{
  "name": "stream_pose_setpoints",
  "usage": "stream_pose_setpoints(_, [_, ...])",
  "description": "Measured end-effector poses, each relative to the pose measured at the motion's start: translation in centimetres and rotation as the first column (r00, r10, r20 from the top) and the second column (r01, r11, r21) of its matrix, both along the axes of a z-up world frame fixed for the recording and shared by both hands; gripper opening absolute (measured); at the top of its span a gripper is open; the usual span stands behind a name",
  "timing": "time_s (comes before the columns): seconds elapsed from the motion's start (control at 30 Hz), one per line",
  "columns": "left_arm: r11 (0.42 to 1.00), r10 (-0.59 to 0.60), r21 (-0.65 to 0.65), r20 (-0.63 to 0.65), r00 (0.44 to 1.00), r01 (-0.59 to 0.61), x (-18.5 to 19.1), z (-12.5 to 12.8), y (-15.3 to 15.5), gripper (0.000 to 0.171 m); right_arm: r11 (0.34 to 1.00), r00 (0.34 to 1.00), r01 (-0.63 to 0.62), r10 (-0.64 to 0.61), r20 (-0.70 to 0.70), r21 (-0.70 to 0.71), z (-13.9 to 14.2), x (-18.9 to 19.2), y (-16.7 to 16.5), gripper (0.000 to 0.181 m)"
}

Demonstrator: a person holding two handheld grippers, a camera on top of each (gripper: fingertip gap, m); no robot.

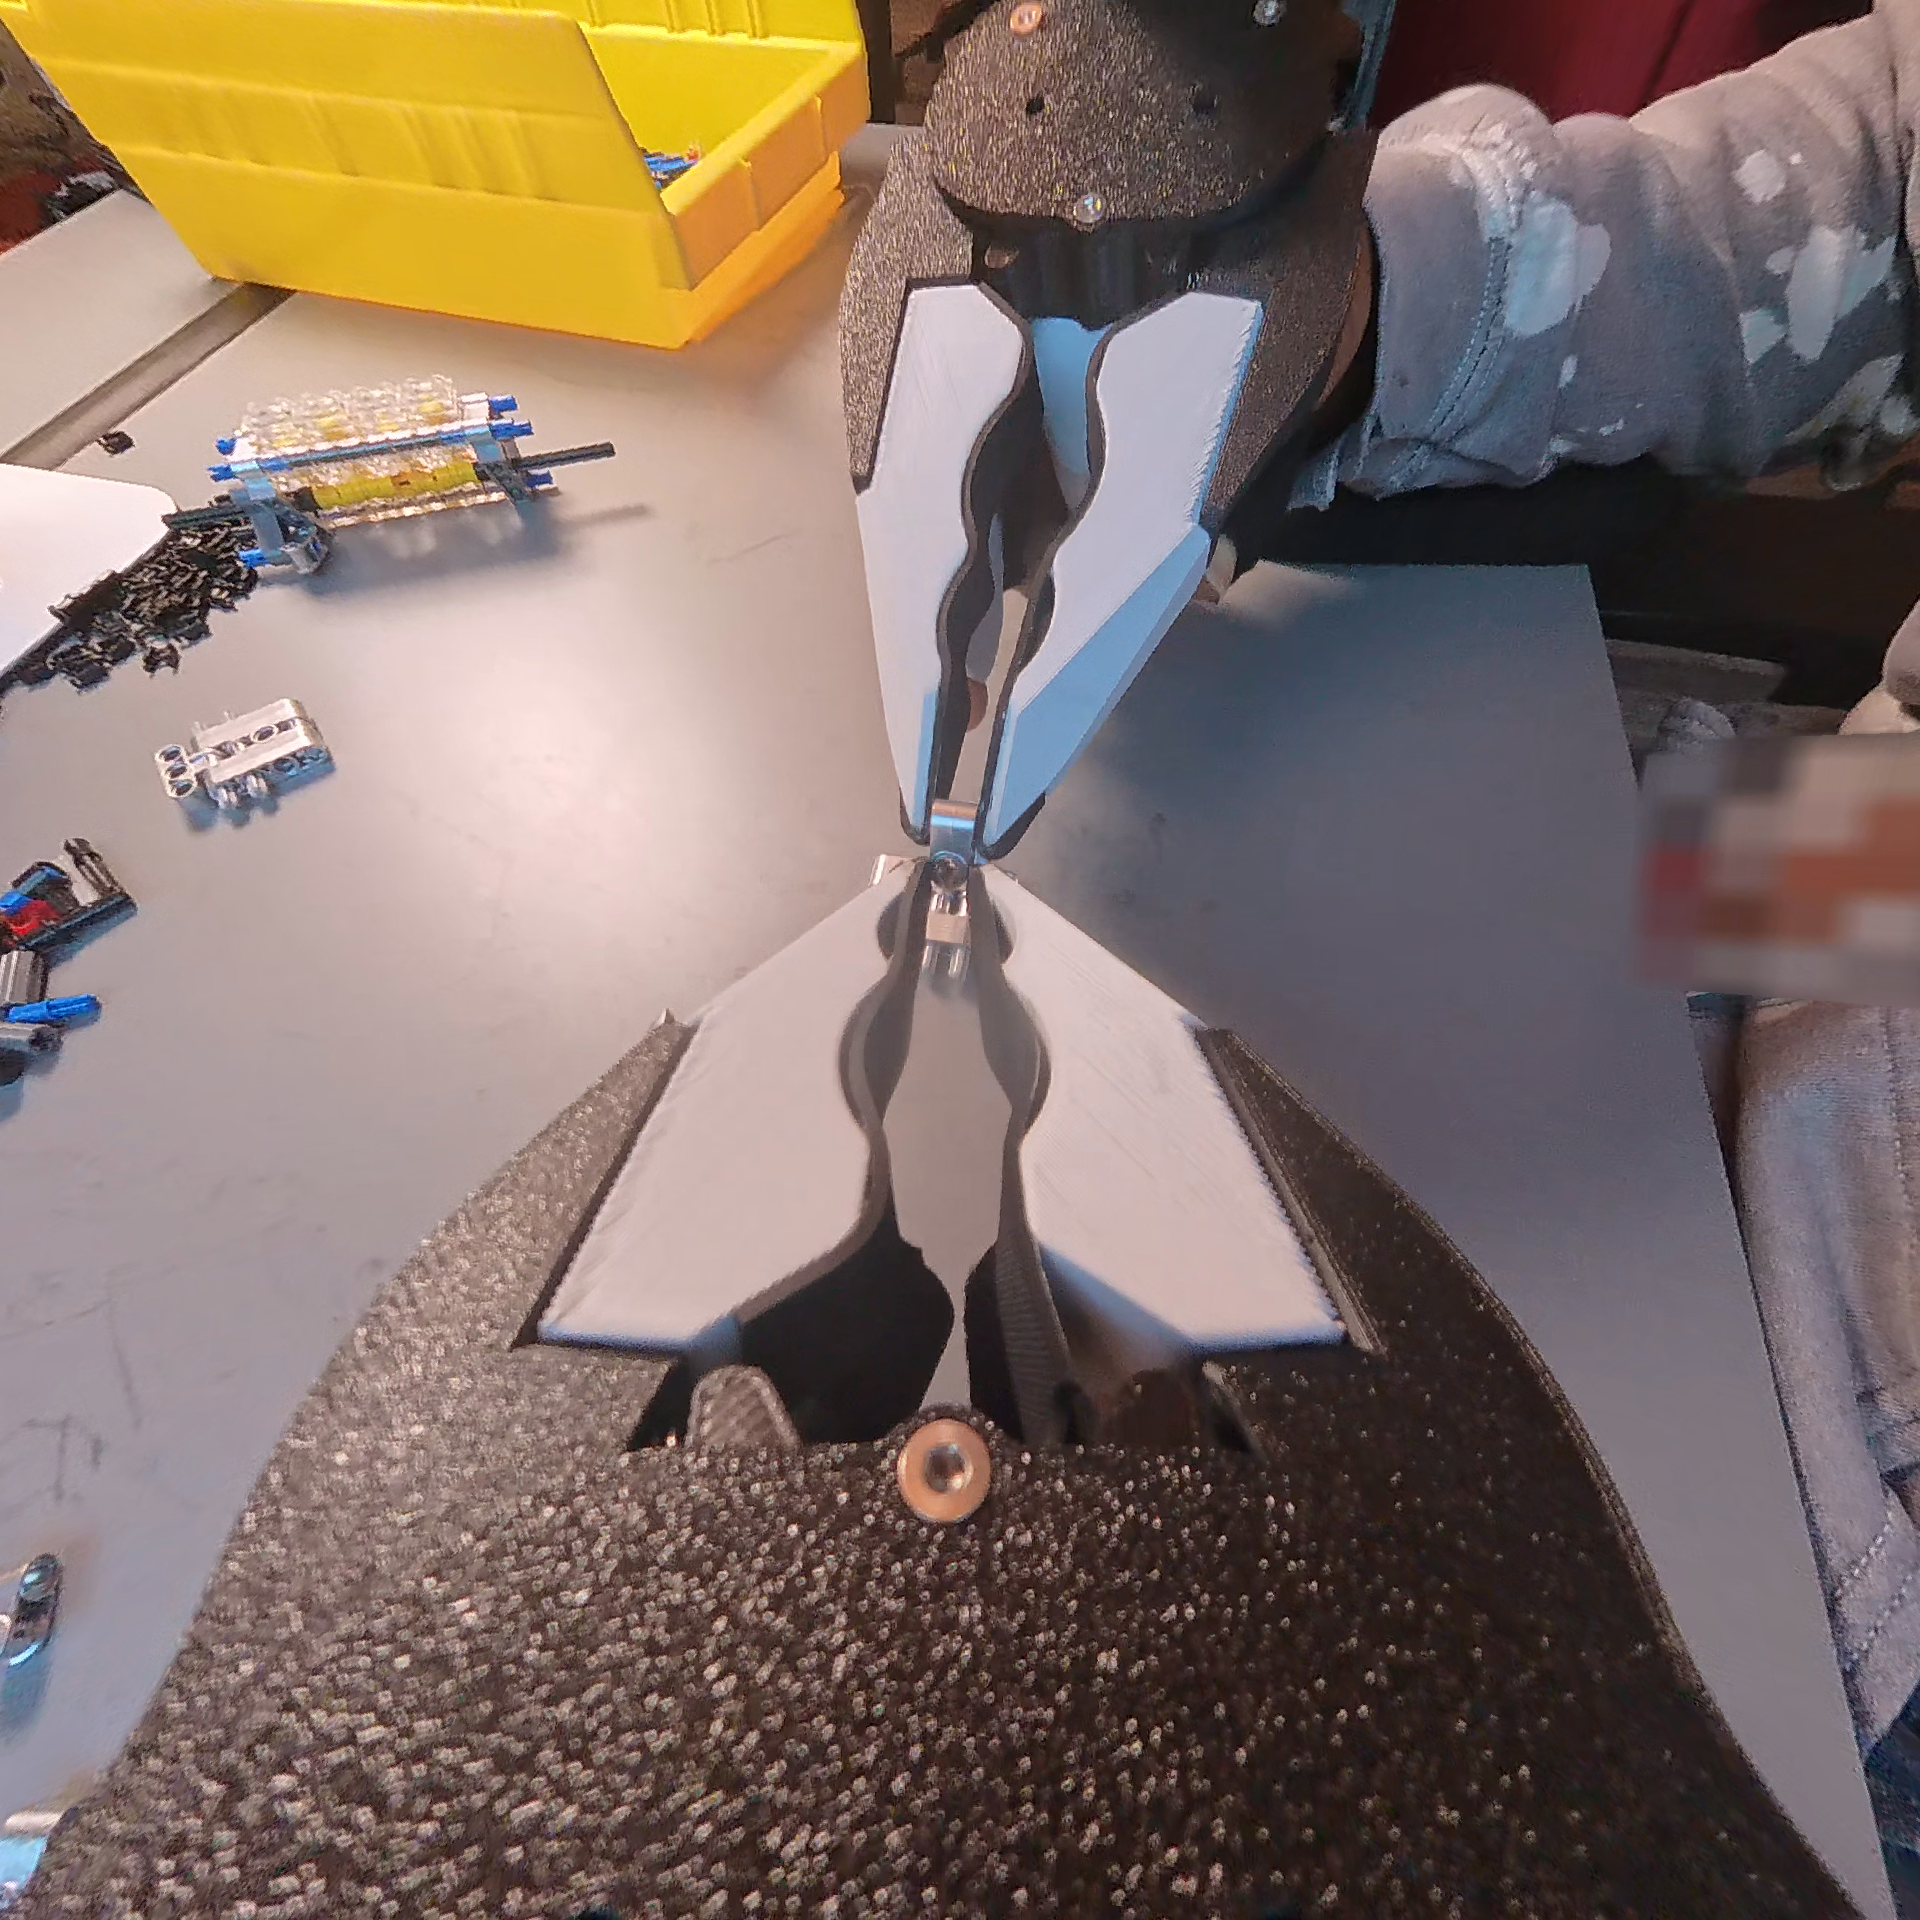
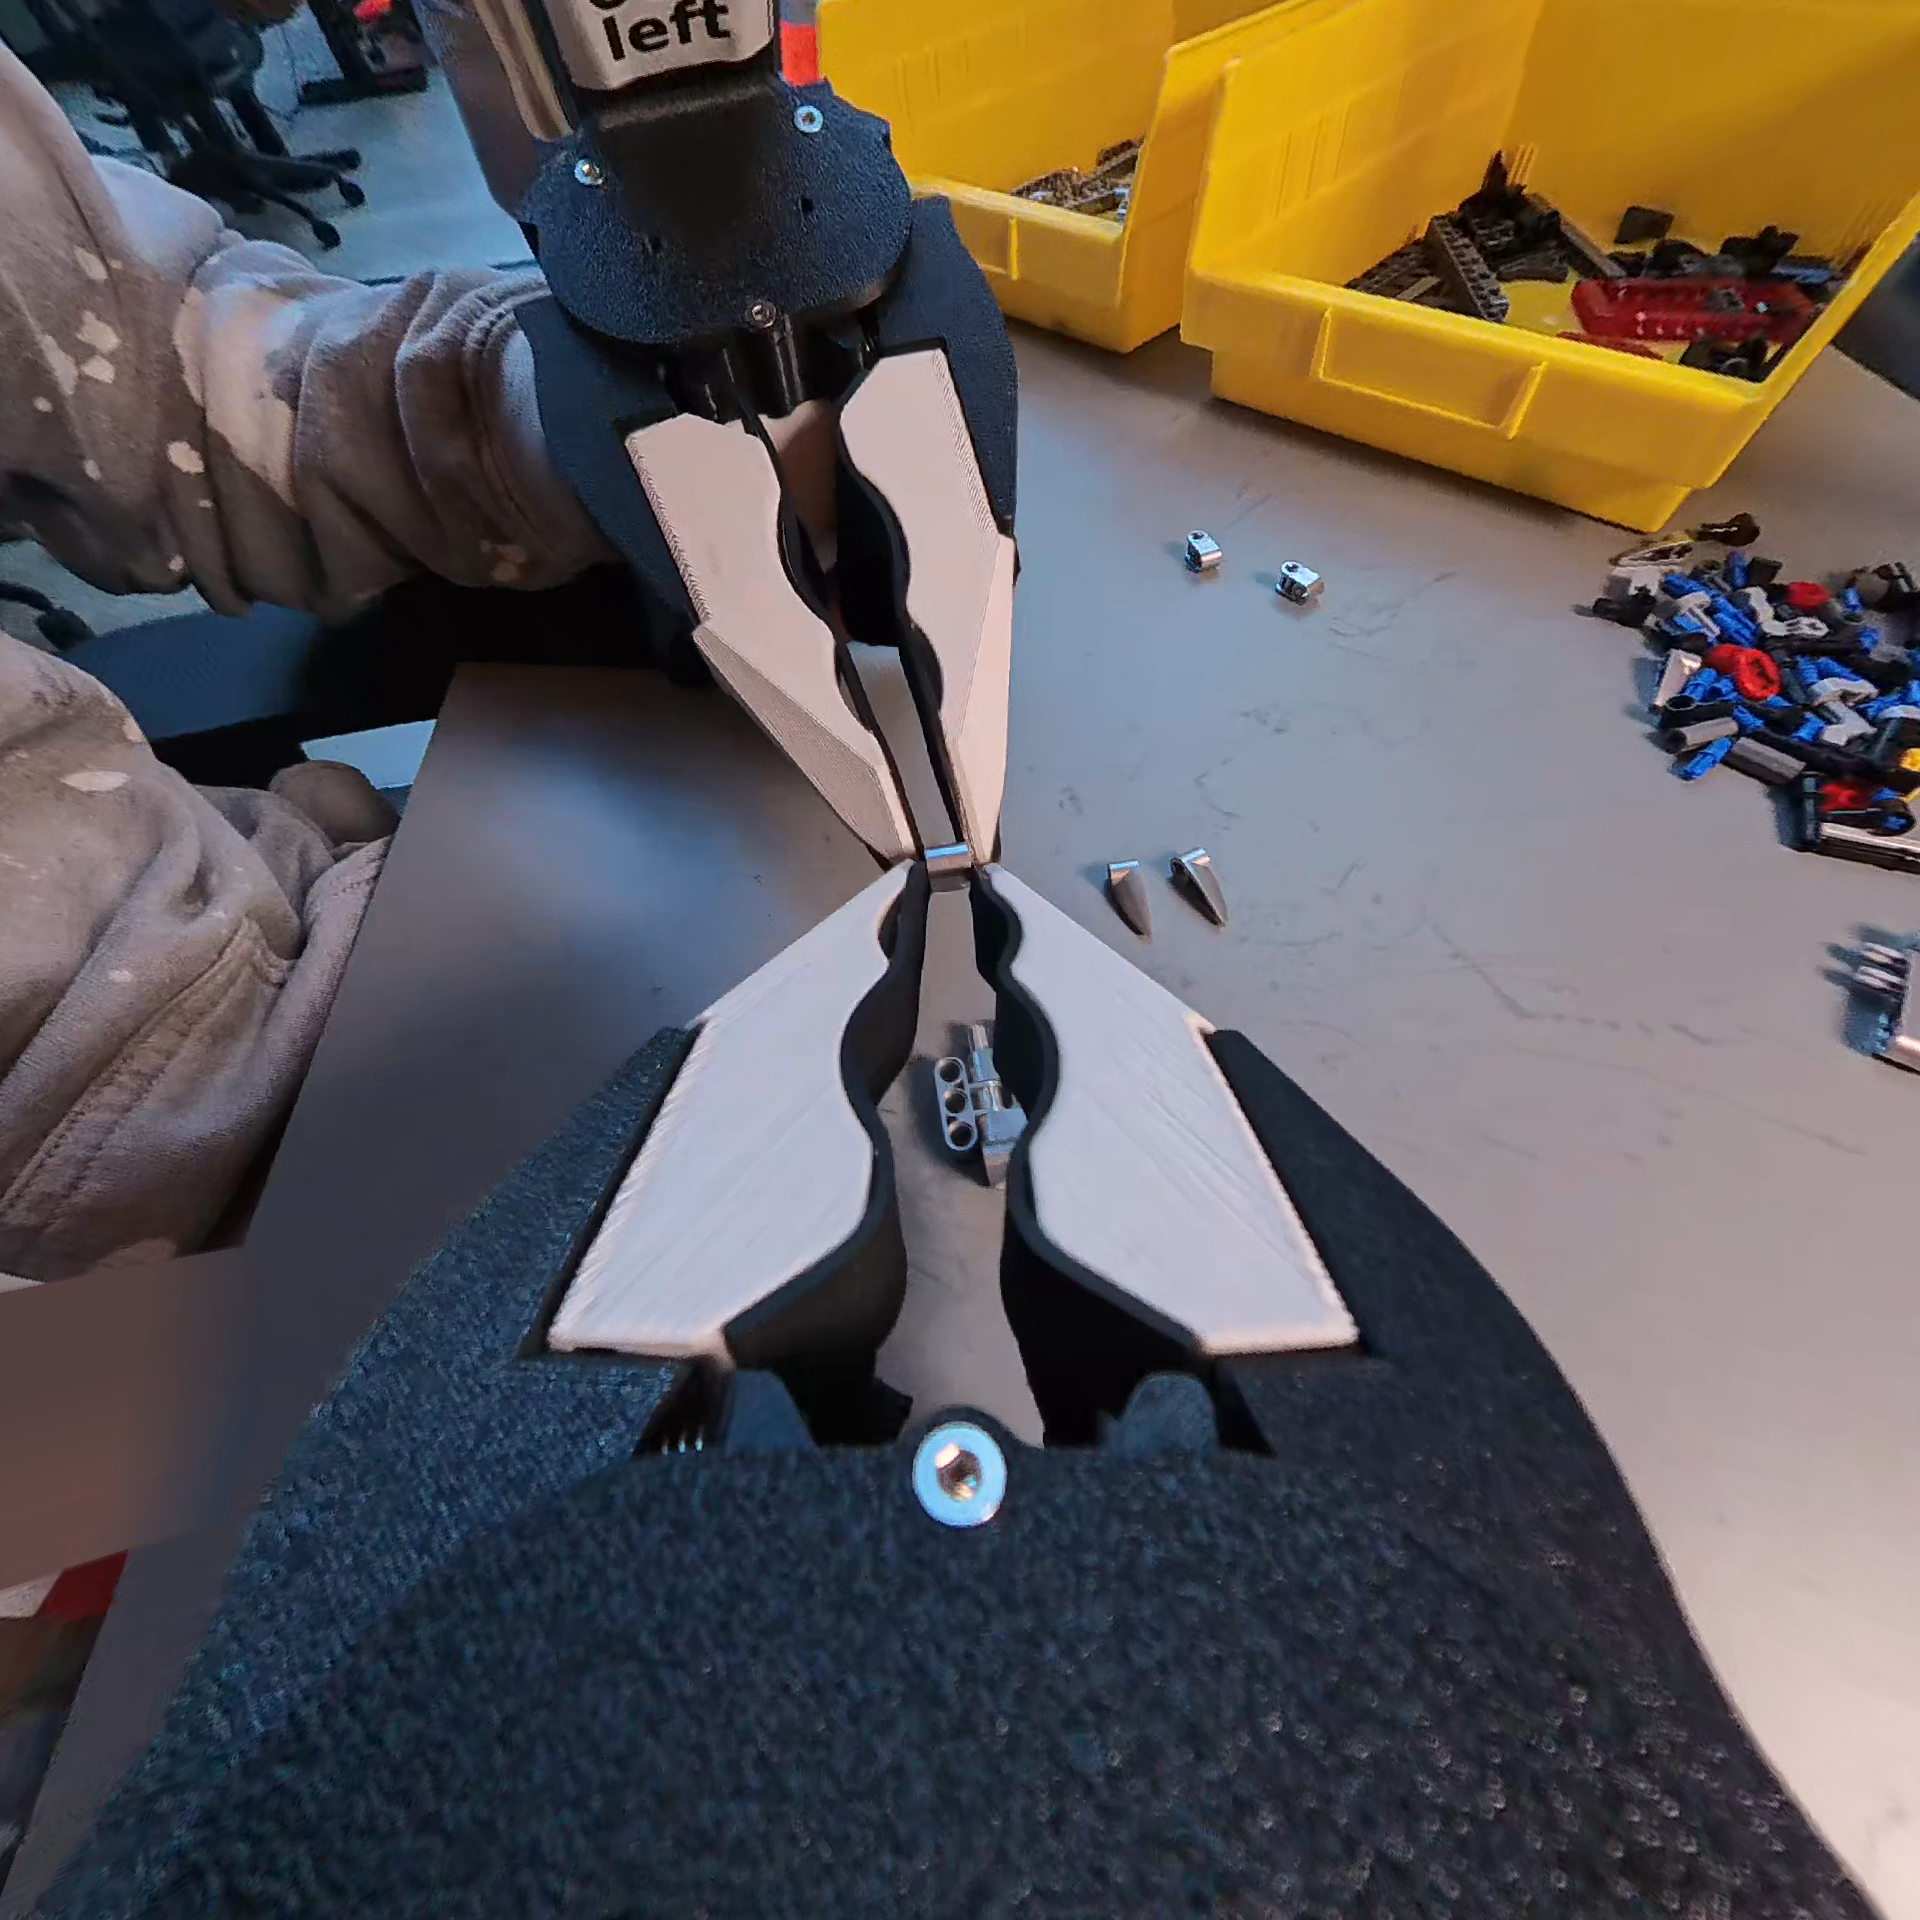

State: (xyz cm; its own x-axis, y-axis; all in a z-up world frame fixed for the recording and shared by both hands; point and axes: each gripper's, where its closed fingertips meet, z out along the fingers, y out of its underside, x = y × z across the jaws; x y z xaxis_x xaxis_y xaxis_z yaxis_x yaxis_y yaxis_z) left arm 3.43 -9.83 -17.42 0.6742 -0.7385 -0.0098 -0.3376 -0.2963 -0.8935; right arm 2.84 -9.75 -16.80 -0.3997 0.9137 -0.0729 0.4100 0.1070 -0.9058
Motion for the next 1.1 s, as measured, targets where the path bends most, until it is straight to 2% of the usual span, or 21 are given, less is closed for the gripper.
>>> stream_pose_setpoints(0.3, [1.0, -0.02, -0.019, -0.158, 0.987, 0.017, 0.0, -2.4, -0.4, 0.006, 0.989, 0.994, -0.044, 0.029, 0.105, 0.144, -2.5, 0.0, -0.4, 0.007])
stream_pose_setpoints(0.57, [0.998, -0.047, -0.057, -0.196, 0.98, 0.036, 0.2, -3.5, -0.6, 0.006, 0.978, 0.991, -0.067, 0.041, 0.13, 0.199, -3.4, 0.2, -0.6, 0.007])
stream_pose_setpoints(0.73, [0.996, -0.049, -0.086, -0.219, 0.975, 0.031, 0.1, -4.3, -0.4, 0.006, 0.963, 0.984, -0.096, 0.053, 0.173, 0.254, -3.5, 1.6, 0.5, 0.03])
stream_pose_setpoints(0.87, [0.993, -0.056, -0.117, -0.233, 0.971, 0.029, 0.0, -5.0, -0.4, 0.006, 0.95, 0.967, -0.111, 0.036, 0.251, 0.291, -5.2, 2.7, 1.9, 0.051])
stream_pose_setpoints(0.97, [0.99, -0.068, -0.135, -0.242, 0.968, 0.035, 0.0, -5.4, -0.4, 0.006, 0.95, 0.961, -0.111, 0.029, 0.273, 0.291, -6.0, 2.7, 2.1, 0.054])
stream_pose_setpoints(1.1, [0.988, -0.069, -0.149, -0.228, 0.971, 0.035, 0.0, -5.5, -0.4, 0.006, 0.953, 0.958, -0.125, 0.044, 0.284, 0.277, -6.0, 2.5, 2.0, 0.048])
